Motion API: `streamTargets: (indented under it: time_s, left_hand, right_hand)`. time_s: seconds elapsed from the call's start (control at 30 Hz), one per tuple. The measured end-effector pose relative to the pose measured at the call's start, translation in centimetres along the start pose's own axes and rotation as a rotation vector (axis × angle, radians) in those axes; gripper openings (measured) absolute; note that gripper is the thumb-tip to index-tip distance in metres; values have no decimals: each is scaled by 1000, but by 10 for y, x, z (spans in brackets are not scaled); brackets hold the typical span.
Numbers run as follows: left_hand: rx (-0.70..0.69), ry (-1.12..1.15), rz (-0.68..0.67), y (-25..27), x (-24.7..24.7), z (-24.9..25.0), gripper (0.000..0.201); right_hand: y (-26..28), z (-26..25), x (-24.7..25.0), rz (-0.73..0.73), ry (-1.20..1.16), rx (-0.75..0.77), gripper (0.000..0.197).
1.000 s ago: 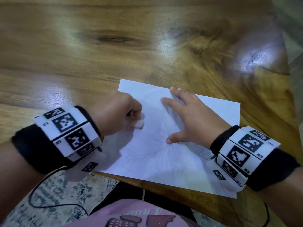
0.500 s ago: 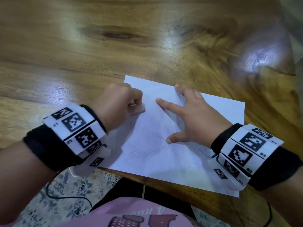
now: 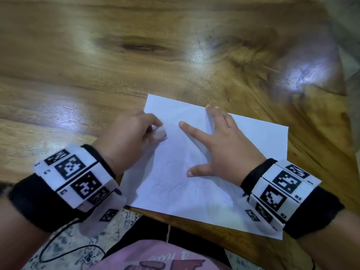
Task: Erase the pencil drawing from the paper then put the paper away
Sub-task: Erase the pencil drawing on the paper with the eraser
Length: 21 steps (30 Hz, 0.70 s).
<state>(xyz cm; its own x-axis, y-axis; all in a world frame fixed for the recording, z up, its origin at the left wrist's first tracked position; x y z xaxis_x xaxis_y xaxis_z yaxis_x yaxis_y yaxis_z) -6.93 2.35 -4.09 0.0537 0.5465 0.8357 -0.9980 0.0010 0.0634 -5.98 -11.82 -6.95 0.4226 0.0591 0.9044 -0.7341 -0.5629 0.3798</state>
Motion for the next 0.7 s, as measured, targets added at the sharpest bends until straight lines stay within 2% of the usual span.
streamTargets:
  time_s: [0.07, 0.17, 0.23, 0.53, 0.7]
  left_hand:
    - [8, 4, 1, 5, -1, -3, 14]
    - [13, 18, 9, 7, -4, -5, 7]
    - [9, 7, 8, 6, -6, -4, 6]
    - [-10, -4, 5, 5, -10, -5, 8]
    - [-4, 9, 6, 6, -8, -4, 10]
  right_hand:
    - [0, 4, 1, 15, 19, -21, 108]
    - [-3, 17, 9, 44, 8, -130, 123]
    - [-6, 27, 21, 112, -20, -199, 122]
    - [-23, 36, 35, 164, -21, -223, 90]
    - [-30, 43, 36, 173, -148, -219, 48]
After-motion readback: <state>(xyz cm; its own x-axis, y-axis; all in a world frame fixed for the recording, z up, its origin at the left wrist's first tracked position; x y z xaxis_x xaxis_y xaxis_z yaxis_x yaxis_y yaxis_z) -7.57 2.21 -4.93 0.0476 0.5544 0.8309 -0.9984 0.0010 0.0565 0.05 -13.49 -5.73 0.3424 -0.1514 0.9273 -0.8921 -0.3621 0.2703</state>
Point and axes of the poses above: each hand's wrist, its own y-axis away from the middle knuckle, its own x-axis out of the back of the hand, z = x × y, the point moved 9 cm from there along -y, towards the middle knuckle, and after that the axes turned 6 degrees about z, right-handed, at the moved point
